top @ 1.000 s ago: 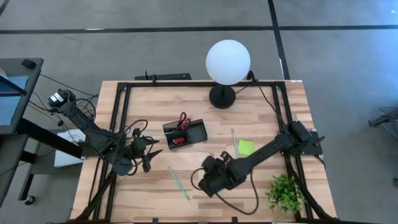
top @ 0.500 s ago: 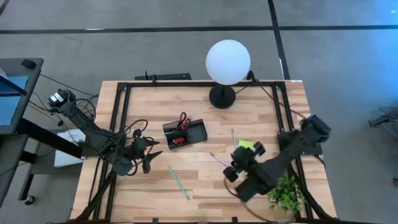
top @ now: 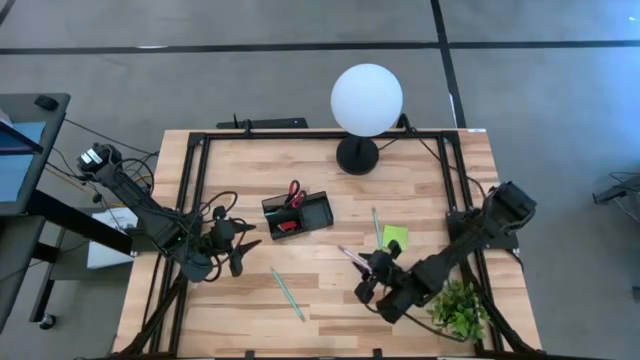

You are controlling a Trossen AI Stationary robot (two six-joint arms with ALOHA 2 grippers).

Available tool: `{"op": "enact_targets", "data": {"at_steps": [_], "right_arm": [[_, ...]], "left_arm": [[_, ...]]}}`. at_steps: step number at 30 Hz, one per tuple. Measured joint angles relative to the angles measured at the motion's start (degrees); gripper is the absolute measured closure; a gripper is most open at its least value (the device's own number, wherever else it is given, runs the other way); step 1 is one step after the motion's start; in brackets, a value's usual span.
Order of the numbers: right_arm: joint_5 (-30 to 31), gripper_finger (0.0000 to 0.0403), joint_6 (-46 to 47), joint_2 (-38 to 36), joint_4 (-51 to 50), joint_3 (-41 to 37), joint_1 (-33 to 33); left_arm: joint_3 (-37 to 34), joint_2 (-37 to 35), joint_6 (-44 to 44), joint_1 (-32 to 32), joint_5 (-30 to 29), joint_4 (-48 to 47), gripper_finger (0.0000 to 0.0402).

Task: Pick and place office supplies into organizer
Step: Put the purple pen into the black desk organizer

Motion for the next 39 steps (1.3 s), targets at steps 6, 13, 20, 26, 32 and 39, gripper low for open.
{"op": "enact_targets", "data": {"at_steps": [6,13,20,26,32,39], "right_arm": [[-0.29,0.0270,5.29,2.89,2.21,-2.45,-1.31],[-0.28,0.0277,12.94,3.14,8.87,-9.02,1.30],[1.38,0.0289,5.32,3.12,23.85,-13.21,4.01],[1.86,0.0290,4.96,6.29,30.19,-14.60,3.25],[2.80,0.0290,5.18,12.71,35.04,-14.36,2.19],[4.72,0.0290,1.08,12.08,32.95,-14.61,2.60]], "left_arm": [[0.00,0.00,0.00,0.00,-0.14,0.07,0.0203],[-0.02,0.00,0.00,0.00,-0.16,-0.07,0.0203],[-0.01,0.00,0.02,0.00,-0.17,-0.07,0.0203],[-0.02,0.00,0.00,0.00,-0.14,-0.07,0.0203],[-0.02,0.00,0.00,0.00,-0.15,-0.04,0.0203],[-0.02,0.00,0.01,0.00,-0.43,-0.04,0.0203]]}}
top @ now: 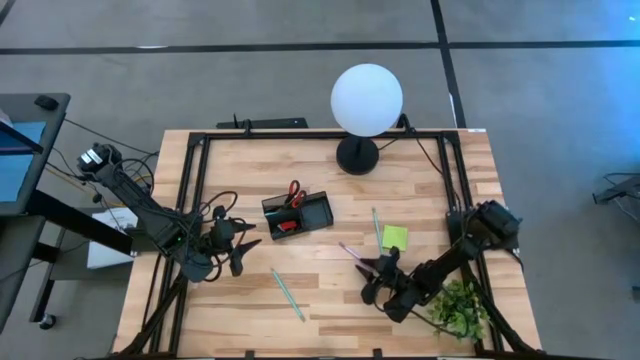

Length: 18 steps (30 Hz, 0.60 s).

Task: Pick and place office supplies into organizer
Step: Put the purple pen into the black desk organizer

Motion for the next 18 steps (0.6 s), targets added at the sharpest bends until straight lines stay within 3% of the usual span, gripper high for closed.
{"op": "enact_targets", "data": {"at_steps": [5,11,18], "right_arm": [[-0.07,0.0290,-8.64,-3.48,-0.17,0.21,0.30],[0.46,0.0290,-9.54,-1.99,-5.17,0.14,-0.71],[3.04,0.0290,1.61,5.33,-5.25,0.47,-1.70]], "left_arm": [[0.00,0.00,0.00,0.00,-0.63,-0.02,0.0203],[0.01,0.00,0.01,0.01,-1.72,-0.02,0.0203],[0.00,0.00,-0.65,0.00,-0.29,-0.03,0.0203]]}}
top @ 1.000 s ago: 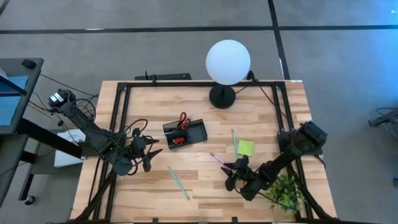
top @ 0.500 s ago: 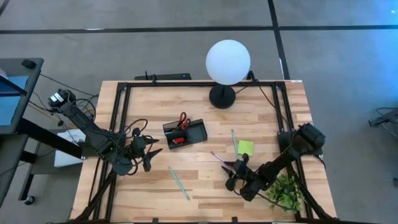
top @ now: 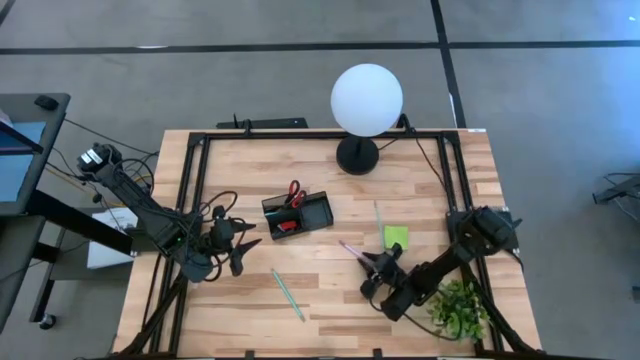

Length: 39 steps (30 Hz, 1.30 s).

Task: Pick and place office supplies into organizer
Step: Put the purple pen into the black desk organizer

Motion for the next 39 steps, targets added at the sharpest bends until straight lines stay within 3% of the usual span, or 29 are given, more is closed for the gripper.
{"op": "enact_targets", "data": {"at_steps": [8,16,27,30,35,39], "right_arm": [[5.82,0.0290,3.27,4.18,0.72,0.61,3.66],[2.82,0.0290,-0.04,2.19,0.78,1.10,2.50],[1.97,0.0292,3.49,2.15,-1.37,1.22,1.31],[2.12,0.0310,3.63,2.12,-1.55,1.17,1.29],[2.66,0.0373,3.88,2.12,-0.99,1.08,1.07],[3.46,0.0376,4.04,2.39,2.23,1.25,1.08]], "left_arm": [[-0.94,0.07,-0.75,0.02,-0.24,-0.07,0.0203],[-0.94,0.07,-0.84,0.04,0.00,0.06,0.0203],[-0.94,0.08,-1.34,0.04,0.22,0.03,0.0203],[-0.94,0.09,-1.34,0.04,0.23,0.05,0.0203],[-0.94,0.09,-1.34,0.04,0.28,0.06,0.0203],[-0.94,0.07,-1.34,0.04,0.38,0.06,0.0203]]}}
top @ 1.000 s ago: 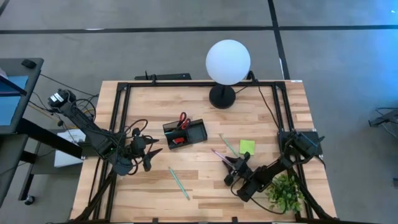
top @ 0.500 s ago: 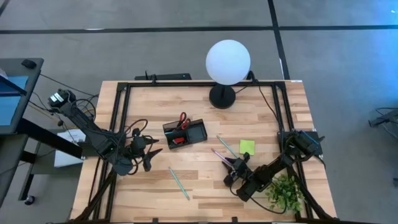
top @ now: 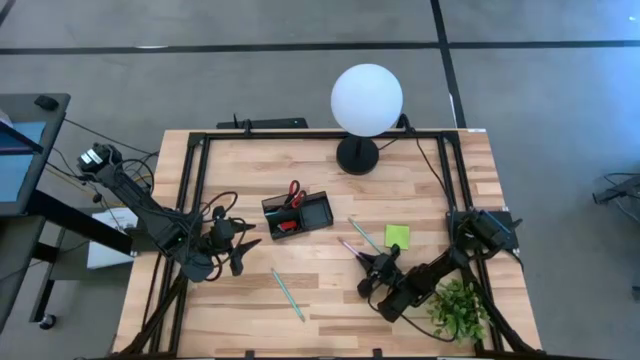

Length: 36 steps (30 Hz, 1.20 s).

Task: Pick and place office supplies into organizer
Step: Put the purple pen into the black desk organizer

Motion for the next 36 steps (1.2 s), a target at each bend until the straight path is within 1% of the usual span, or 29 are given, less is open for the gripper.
{"op": "enact_targets", "data": {"at_steps": [3,5,7,11,15,18,20,21,23,26,28,30,32,34,36], "right_arm": [[1.97,0.0366,-2.96,0.34,3.09,1.59,-0.07],[0.14,0.0366,-4.12,0.30,4.22,3.64,-0.58],[-0.87,0.0373,-5.11,0.45,4.24,5.82,-1.48],[-0.81,0.0376,-8.99,0.04,4.24,10.46,-4.01],[-3.25,0.0376,-16.30,-2.72,3.71,14.64,-7.32],[-4.90,0.0373,-23.12,-6.68,2.48,18.14,-9.97],[-6.29,0.0373,-27.78,-10.08,-0.09,20.43,-11.80],[-7.76,0.0374,-29.70,-11.72,-1.67,21.96,-12.84],[-12.67,0.0375,-32.92,-15.02,-5.53,24.74,-15.09],[-22.08,0.0375,-33.55,-17.96,-11.68,30.29,-19.12],[-26.36,0.0374,-32.89,-18.22,-18.98,35.01,-21.70],[-29.93,0.0374,-29.93,-17.52,-29.28,40.82,-24.29],[-35.02,0.0374,-27.39,-17.27,-39.35,46.17,-26.79],[-39.46,0.0374,-26.41,-15.46,-44.36,51.06,-29.10],[-42.46,0.0374,-25.82,-14.47,-52.56,54.28,-30.81]], "left_arm": [[0.00,0.02,0.01,0.00,0.00,0.01,0.0203],[0.00,0.02,0.01,0.00,-0.01,0.13,0.0203],[0.00,0.02,0.02,0.00,0.00,0.20,0.0203],[0.00,0.02,0.39,0.00,-0.02,0.24,0.0203],[0.00,0.00,0.39,0.00,-0.02,0.31,0.0203],[0.00,-0.27,0.40,0.00,0.77,0.32,0.0203],[0.00,-0.96,0.44,-0.02,1.05,0.24,0.0203],[0.02,-1.27,0.64,-0.02,1.09,-0.19,0.0203],[0.02,-1.86,1.72,-0.02,1.27,-0.83,0.0203],[0.02,-2.74,3.43,-0.02,1.53,-1.51,0.0203],[0.02,-2.92,4.43,-0.02,1.55,-1.51,0.0203],[0.02,-3.02,5.55,-0.02,1.53,-1.49,0.0203],[0.02,-3.02,6.44,-0.02,1.53,-1.66,0.0203],[0.02,-3.02,7.50,-0.02,1.53,-1.97,0.0203],[0.02,-3.02,8.51,-0.02,1.48,-3.00,0.0203]]}}
